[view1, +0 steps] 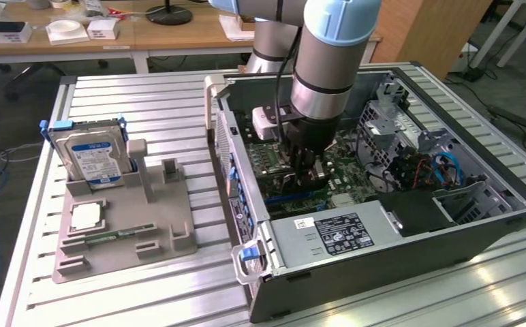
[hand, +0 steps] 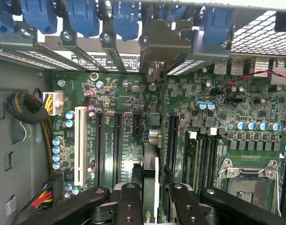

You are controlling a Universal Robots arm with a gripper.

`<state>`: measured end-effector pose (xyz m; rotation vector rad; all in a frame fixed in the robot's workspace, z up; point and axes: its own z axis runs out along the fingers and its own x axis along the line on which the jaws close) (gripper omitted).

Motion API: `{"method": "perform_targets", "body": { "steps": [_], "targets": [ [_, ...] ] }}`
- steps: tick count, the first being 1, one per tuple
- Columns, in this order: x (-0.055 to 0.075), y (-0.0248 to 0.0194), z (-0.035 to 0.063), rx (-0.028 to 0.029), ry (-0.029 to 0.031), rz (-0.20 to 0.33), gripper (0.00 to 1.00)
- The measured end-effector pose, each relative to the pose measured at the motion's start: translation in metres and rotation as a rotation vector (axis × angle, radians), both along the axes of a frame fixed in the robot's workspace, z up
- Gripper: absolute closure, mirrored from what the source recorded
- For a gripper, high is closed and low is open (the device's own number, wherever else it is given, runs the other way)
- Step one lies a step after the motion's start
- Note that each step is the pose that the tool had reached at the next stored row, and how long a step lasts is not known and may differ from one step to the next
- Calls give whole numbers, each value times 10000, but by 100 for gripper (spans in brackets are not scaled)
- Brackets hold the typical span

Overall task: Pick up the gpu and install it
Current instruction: 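Insert the gpu into the slot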

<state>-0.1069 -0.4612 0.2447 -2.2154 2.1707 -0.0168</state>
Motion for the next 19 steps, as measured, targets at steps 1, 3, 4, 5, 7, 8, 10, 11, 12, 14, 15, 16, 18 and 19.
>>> {"method": "perform_targets", "body": {
  "steps": [1, 3, 4, 5, 7, 8, 10, 11, 12, 14, 15, 16, 18, 19],
  "targets": [
    [0, -1, -4, 0, 0, 1, 73],
    [0, 0, -9, -3, 2, 1, 73],
    [0, 0, -11, -3, 2, 1, 73],
    [0, 0, -12, -2, 2, 0, 73],
    [0, 0, -13, -1, 1, 0, 73],
    [0, 0, -15, -2, 1, 1, 73],
    [0, 0, -20, 0, 0, 1, 73],
    [0, 0, -22, -1, 0, 2, 73],
    [-1, 0, -23, -2, 0, 1, 73],
    [-1, 0, -23, -2, 1, 0, 73],
    [-1, 0, -24, -1, 1, 1, 73],
    [-1, 0, -24, -1, 1, 0, 73],
    [-1, 0, -24, -1, 1, 0, 73],
    [-1, 0, -23, -1, 1, 0, 73]
  ]
}}
